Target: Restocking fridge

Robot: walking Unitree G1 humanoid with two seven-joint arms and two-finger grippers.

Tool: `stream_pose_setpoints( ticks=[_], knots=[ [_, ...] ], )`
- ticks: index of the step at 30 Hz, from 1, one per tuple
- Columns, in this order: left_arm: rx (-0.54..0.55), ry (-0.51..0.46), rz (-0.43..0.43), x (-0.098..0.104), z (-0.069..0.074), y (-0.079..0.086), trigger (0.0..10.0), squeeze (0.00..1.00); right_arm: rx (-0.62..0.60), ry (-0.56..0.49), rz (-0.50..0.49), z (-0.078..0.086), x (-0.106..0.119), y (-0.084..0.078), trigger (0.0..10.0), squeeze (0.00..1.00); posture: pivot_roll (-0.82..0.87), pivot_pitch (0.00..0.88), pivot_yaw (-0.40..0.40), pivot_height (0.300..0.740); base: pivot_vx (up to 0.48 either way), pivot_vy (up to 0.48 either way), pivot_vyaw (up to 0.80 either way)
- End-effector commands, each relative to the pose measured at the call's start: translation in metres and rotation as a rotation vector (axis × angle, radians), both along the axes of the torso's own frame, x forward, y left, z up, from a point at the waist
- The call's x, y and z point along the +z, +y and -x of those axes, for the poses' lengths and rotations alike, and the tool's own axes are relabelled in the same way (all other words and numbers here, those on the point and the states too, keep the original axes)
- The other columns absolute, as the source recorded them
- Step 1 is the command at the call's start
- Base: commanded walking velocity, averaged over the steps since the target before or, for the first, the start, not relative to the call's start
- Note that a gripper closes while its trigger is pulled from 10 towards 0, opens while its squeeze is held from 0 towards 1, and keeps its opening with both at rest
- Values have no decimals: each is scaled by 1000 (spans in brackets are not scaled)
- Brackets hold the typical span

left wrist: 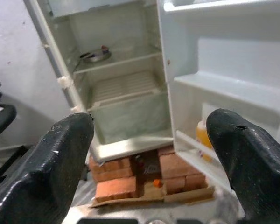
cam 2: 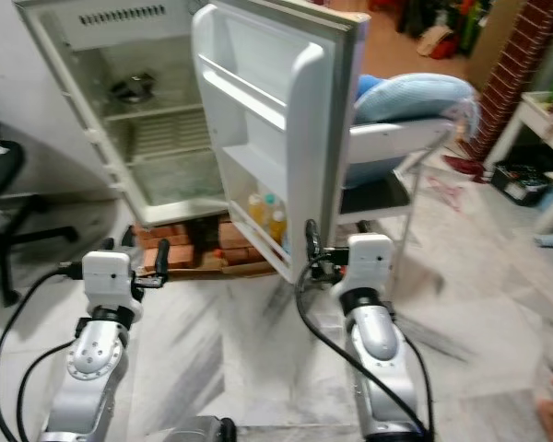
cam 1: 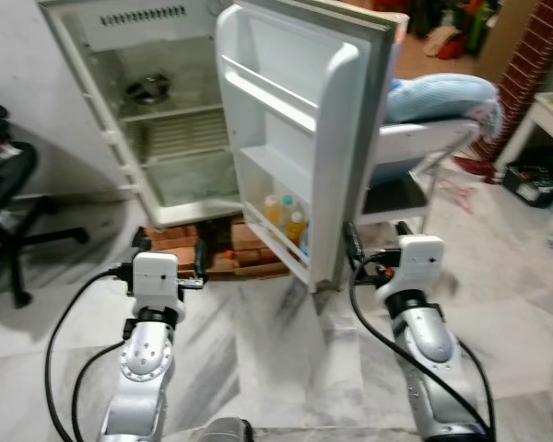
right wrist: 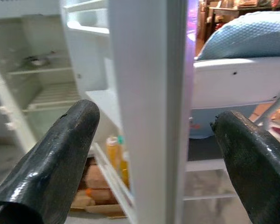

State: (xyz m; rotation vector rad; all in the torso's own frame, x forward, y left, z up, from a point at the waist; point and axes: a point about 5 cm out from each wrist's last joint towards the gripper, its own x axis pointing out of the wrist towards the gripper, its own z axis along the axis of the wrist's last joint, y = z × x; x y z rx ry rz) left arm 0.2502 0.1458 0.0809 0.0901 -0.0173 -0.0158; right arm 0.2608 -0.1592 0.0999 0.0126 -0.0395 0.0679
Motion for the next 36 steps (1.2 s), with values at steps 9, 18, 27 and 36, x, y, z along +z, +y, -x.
stream_pose_setpoints(
  ticks=[9,18,27,36],
  knots=[
    [-22,-14,-9,3,-6,-4,10000,0,-20,-55,5,-15,13,2,10000,0,13,49,57,740,397,0,0],
    [-3,19,-3,-1,-5,-3,10000,0,-25,-60,24,-15,13,1,10000,0,11,59,52,740,243,0,0],
    [-43,252,157,-24,8,-10,10000,0,-10,-73,64,-18,16,-3,10000,0,25,70,45,740,0,0,81],
    [-176,570,153,-53,28,-21,10000,0,31,-128,33,-45,32,3,10000,0,43,72,38,740,0,0,458]
  ],
)
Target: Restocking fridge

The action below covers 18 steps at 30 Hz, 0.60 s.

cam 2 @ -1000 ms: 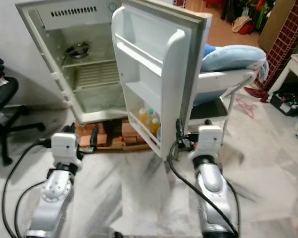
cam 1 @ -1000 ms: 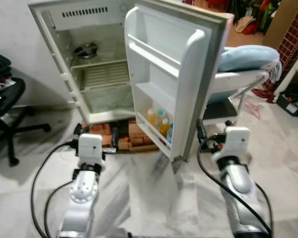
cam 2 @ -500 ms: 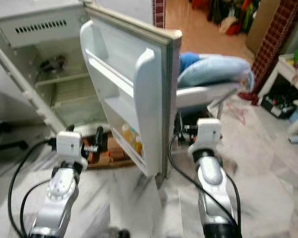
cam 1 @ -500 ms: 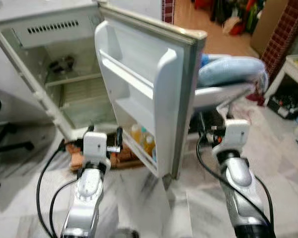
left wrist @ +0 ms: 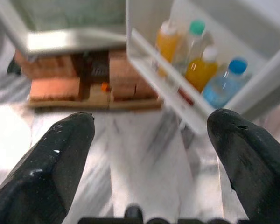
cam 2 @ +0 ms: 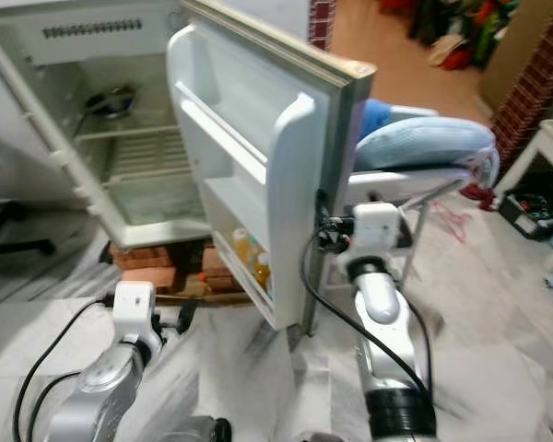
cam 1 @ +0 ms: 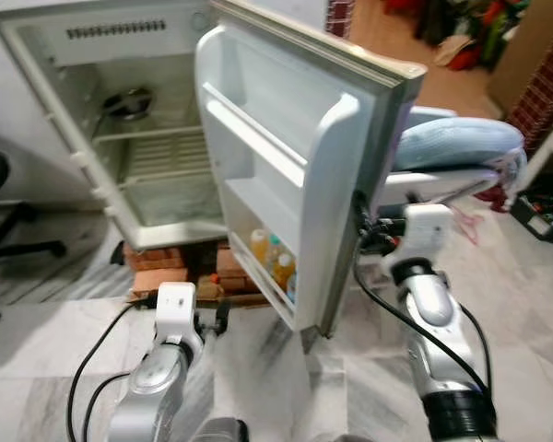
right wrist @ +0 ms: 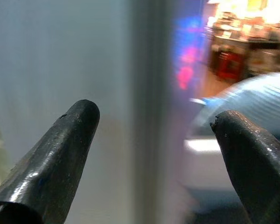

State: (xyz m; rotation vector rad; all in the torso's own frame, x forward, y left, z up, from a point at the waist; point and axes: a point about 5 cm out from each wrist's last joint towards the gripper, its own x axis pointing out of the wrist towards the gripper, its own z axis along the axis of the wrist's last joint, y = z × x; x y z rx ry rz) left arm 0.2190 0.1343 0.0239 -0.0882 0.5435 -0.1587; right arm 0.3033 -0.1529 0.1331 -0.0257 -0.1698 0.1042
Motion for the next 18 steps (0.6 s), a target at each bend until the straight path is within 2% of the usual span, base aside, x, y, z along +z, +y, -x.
stream_pose_setpoints(
  ticks=[1,3,7,9,10,12,13,14,16,17,18],
  knots=[
    [-89,15,-18,2,-3,-12,10000,0,23,-19,-12,-11,8,0,10000,0,42,67,38,740,0,0,0],
    [-98,24,-25,1,-3,-13,10000,0,30,-26,-16,-13,11,1,10000,0,42,67,38,740,0,0,0],
    [-135,43,-41,0,-2,-16,10000,0,90,-78,-56,-27,32,6,10000,0,46,66,37,740,0,0,0],
    [-135,59,-41,2,-1,-15,10000,0,155,-73,-106,-30,38,12,10000,0,48,67,36,740,0,0,0],
    [-136,64,-41,2,-1,-15,10000,0,233,-65,-136,-28,41,19,10000,0,48,69,37,740,0,0,0],
    [-138,72,-41,3,0,-15,10000,0,483,-22,-250,-15,46,41,10000,0,47,70,37,740,0,0,0],
    [-143,78,-44,3,0,-14,10000,0,722,3,-352,5,54,59,10000,0,45,72,38,740,0,0,0],
    [-143,78,-44,3,0,-14,10000,0,722,3,-352,5,54,59,10000,0,45,72,38,740,0,0,0],
    [-148,82,-49,2,1,-14,10000,0,951,29,-434,32,62,69,10000,0,44,74,38,740,0,0,0],
    [-154,88,-53,2,1,-14,10000,0,988,38,-420,41,61,68,10000,0,41,75,38,740,0,0,0],
    [-154,88,-53,2,1,-14,10000,0,988,38,-420,41,61,68,10000,0,41,75,38,740,0,0,0]
  ],
)
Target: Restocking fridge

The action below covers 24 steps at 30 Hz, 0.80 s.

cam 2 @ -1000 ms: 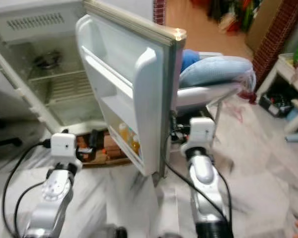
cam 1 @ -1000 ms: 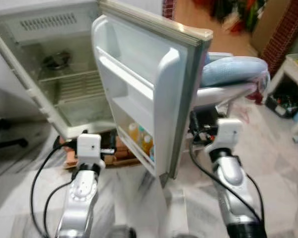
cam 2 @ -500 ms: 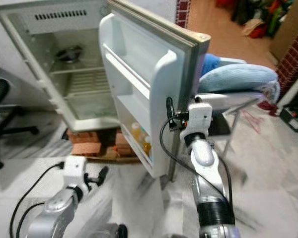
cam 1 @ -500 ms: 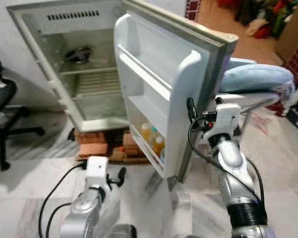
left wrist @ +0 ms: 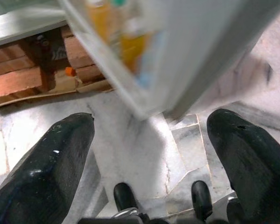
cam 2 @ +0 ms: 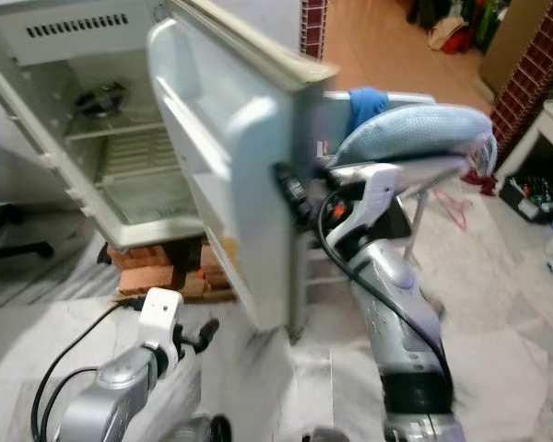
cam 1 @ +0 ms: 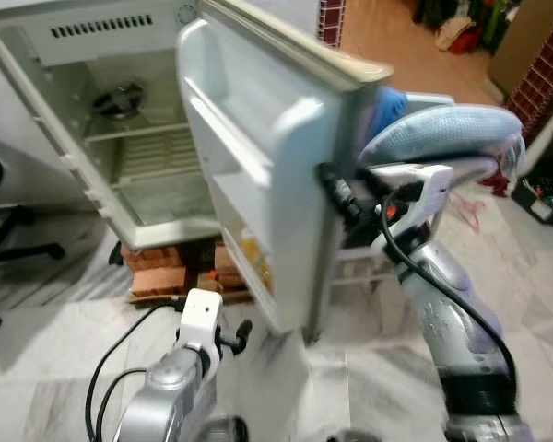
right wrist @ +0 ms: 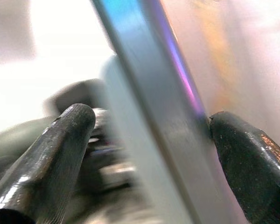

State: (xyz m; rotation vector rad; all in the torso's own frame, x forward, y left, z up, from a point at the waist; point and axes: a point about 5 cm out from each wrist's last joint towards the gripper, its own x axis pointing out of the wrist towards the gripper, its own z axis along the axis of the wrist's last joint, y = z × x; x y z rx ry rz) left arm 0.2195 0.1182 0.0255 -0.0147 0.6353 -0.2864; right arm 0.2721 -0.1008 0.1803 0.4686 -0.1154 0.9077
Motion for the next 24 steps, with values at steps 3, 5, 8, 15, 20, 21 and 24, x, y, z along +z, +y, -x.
stream_pose_setpoints(
  ticks=[3,5,8,15,20,21,24],
  knots=[
    [-15,10,-15,1,2,2,10000,0,45,-55,75,3,-3,4,10000,0,37,77,43,740,0,0,0],
    [-25,12,-22,1,2,2,10000,0,-111,-40,186,-7,-17,-15,10000,0,36,78,46,740,0,0,0],
    [-19,-13,-26,4,0,3,10000,0,-255,-55,315,-10,-27,-33,10000,0,32,79,48,740,0,0,0],
    [210,-349,-161,36,-21,35,10000,0,-472,20,437,7,-65,-57,10000,0,26,85,51,740,0,0,0],
    [278,-495,-194,53,-24,50,10000,0,-545,19,426,11,-70,-53,10000,0,32,85,50,740,0,0,0],
    [278,-495,-194,53,-24,50,10000,0,-545,19,426,11,-70,-53,10000,0,32,85,50,740,0,0,0],
    [253,-559,-179,59,-27,52,10000,0,-564,-2,422,12,-69,-50,10000,0,33,83,49,740,0,0,0]
  ],
)
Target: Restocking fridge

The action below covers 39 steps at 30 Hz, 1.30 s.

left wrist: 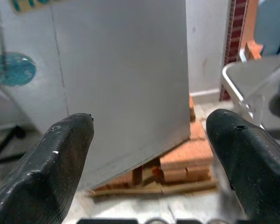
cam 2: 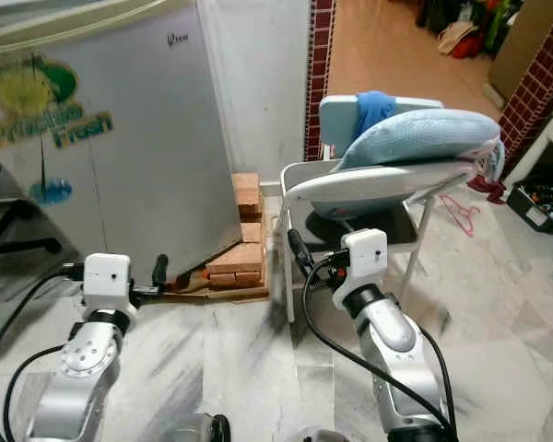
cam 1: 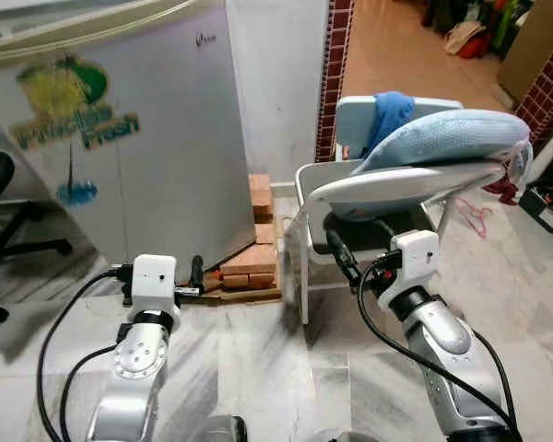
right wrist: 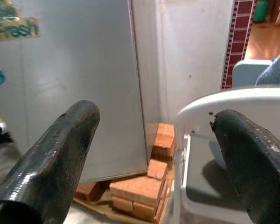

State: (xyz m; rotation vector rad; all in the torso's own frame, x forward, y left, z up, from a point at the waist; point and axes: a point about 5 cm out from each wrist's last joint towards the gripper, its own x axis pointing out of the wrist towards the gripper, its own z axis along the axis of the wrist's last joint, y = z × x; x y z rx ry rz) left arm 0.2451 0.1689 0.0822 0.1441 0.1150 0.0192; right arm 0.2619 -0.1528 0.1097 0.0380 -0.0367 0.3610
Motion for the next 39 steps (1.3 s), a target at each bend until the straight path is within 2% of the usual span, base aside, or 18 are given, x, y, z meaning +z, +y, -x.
stream_pose_setpoints(
  ticks=[1,5,11,26,39],
  knots=[
    [-8,-26,-6,1,-2,2,10000,0,-17,-23,9,2,1,1,10000,0,30,81,49,740,0,0,0],
    [-5,-40,6,0,-5,1,10000,0,-52,-36,14,2,1,-2,10000,0,24,79,50,740,0,83,0],
    [-33,-38,34,-4,-8,-5,10000,0,-85,-46,17,-1,1,-4,10000,0,19,74,51,740,0,480,0],
    [-40,-44,33,-5,-13,-5,10000,0,-115,-16,-13,-5,-2,-4,10000,0,18,64,55,740,0,480,0],
    [-72,-39,37,-8,-13,-13,10000,0,-114,-22,-7,-9,-1,-4,10000,0,16,56,54,740,0,480,-363]
  ],
)
